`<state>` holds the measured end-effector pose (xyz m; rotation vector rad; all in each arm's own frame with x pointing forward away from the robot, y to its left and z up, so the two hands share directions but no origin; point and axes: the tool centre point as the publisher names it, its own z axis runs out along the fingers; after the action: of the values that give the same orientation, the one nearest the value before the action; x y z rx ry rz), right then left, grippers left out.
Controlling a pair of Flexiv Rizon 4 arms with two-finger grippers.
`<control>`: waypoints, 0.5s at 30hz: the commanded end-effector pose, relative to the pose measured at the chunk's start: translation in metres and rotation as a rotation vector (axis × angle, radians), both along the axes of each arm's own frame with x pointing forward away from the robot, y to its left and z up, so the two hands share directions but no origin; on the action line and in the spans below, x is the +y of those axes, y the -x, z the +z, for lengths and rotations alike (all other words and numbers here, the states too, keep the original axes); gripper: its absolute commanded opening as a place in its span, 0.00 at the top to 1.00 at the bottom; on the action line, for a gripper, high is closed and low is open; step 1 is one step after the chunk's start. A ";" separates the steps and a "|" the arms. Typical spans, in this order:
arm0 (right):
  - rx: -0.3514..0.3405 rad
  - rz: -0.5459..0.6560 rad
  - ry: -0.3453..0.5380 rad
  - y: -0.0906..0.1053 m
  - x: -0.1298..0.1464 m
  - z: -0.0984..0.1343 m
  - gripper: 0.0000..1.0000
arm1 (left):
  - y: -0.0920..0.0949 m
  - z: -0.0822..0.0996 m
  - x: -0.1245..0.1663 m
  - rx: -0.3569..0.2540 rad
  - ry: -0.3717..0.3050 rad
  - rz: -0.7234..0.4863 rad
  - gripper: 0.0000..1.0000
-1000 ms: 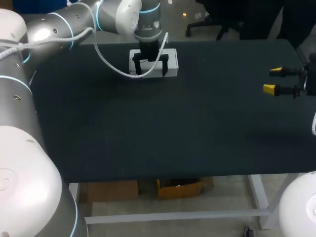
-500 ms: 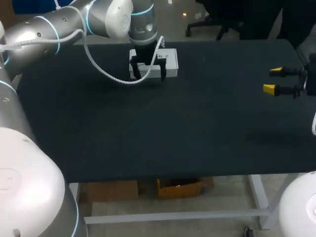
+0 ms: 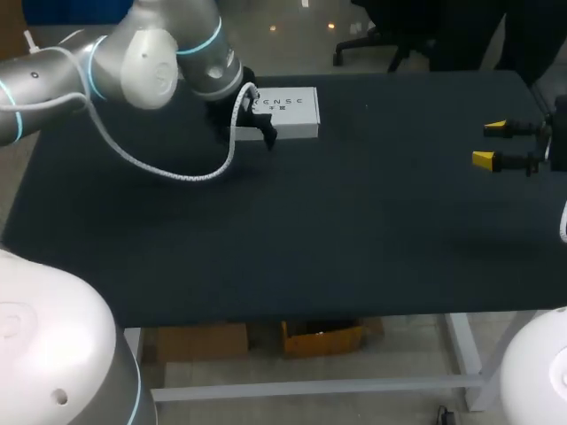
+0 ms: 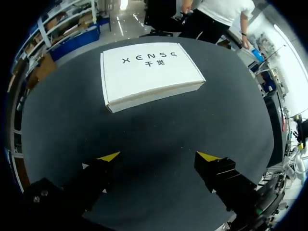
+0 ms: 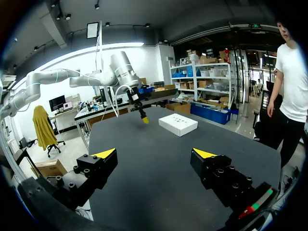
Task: Assemble the packaging by folding the flat box into shape, placing the metal phone stand inside, and closing the box properly
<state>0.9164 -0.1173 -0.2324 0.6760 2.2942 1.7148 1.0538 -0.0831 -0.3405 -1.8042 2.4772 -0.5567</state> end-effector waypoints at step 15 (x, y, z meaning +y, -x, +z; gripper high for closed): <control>-0.003 0.003 -0.004 0.000 -0.001 0.000 0.00 | 0.049 0.014 0.048 -0.258 0.326 -0.132 0.00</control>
<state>0.9164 -0.1174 -0.2323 0.6761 2.2941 1.7147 1.0074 -0.0490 -0.3261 -1.5932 2.5176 -0.9415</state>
